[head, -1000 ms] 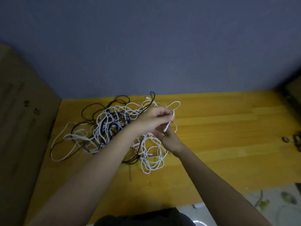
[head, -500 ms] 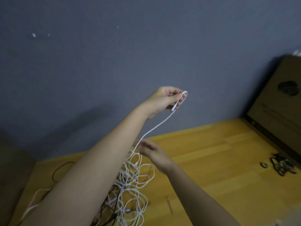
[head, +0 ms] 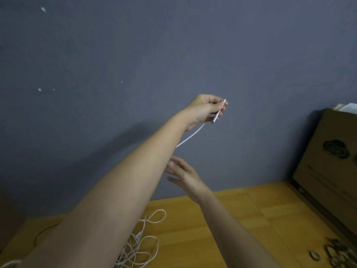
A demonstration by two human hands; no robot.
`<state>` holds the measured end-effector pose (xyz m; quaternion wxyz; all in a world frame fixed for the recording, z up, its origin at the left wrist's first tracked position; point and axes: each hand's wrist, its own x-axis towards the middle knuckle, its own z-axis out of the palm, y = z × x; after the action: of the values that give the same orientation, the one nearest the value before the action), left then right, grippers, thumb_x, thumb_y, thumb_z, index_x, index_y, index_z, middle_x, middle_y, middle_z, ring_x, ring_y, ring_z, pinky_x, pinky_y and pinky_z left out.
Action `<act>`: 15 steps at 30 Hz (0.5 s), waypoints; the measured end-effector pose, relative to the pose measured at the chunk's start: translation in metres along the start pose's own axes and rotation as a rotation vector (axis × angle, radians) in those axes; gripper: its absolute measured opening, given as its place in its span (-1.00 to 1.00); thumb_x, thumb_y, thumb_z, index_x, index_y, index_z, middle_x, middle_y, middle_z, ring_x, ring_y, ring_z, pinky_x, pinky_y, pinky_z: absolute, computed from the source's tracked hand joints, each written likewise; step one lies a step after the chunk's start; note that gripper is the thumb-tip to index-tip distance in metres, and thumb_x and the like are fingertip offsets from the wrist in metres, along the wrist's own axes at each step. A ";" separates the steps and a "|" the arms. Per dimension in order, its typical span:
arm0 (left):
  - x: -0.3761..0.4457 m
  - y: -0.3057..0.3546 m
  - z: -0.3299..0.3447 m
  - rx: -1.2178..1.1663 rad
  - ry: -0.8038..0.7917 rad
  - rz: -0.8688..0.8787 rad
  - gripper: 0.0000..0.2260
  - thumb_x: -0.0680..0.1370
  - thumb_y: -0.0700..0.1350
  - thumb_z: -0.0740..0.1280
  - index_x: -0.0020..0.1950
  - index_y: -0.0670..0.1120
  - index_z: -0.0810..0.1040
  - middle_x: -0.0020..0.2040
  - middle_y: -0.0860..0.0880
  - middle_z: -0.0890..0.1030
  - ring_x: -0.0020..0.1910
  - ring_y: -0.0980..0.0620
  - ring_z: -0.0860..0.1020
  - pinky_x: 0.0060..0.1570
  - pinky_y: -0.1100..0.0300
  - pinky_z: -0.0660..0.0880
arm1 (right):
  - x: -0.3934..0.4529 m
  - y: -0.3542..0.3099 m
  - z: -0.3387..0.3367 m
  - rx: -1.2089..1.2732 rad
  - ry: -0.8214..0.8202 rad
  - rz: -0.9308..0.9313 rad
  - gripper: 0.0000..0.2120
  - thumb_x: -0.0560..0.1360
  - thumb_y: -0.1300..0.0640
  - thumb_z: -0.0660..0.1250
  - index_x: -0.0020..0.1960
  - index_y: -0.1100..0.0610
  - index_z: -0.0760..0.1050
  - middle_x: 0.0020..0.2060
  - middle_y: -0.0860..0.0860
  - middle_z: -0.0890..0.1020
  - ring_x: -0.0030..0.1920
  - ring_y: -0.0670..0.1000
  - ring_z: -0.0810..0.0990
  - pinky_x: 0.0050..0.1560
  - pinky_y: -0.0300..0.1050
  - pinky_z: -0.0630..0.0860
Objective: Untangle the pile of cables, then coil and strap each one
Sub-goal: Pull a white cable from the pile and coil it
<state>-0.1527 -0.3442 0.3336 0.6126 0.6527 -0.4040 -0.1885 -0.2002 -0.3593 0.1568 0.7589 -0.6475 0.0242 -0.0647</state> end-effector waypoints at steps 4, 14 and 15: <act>-0.001 0.005 0.003 0.029 0.037 -0.004 -0.91 0.62 -0.24 0.24 0.01 -0.14 0.53 -0.22 0.00 0.54 -0.36 0.14 0.51 -0.29 0.34 0.52 | 0.008 -0.003 0.009 -0.009 -0.045 0.016 -0.85 0.63 0.10 0.18 0.04 0.14 0.49 -0.04 0.01 0.64 0.05 -0.01 0.61 0.21 -0.05 0.48; -0.060 0.003 -0.060 0.061 0.216 -0.045 -0.91 0.62 -0.26 0.22 0.01 -0.17 0.51 -0.19 -0.04 0.51 -0.30 0.10 0.49 -0.26 0.28 0.57 | 0.029 0.020 0.090 0.019 -0.209 0.052 -0.86 0.63 0.09 0.19 -0.01 0.04 0.52 -0.12 -0.06 0.67 -0.03 -0.04 0.64 0.13 -0.06 0.53; -0.069 0.003 -0.070 0.057 0.252 -0.048 -0.90 0.62 -0.26 0.22 -0.04 -0.15 0.51 -0.21 -0.04 0.51 -0.33 0.12 0.50 -0.30 0.30 0.56 | 0.031 0.024 0.101 0.054 -0.174 0.058 -0.82 0.64 0.09 0.16 -0.04 0.05 0.52 -0.20 -0.06 0.68 -0.13 -0.07 0.65 0.04 -0.12 0.56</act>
<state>-0.1434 -0.2464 0.3314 0.6349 0.6979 -0.3133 -0.1080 -0.1554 -0.2606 0.1513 0.7768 -0.6292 -0.0249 0.0134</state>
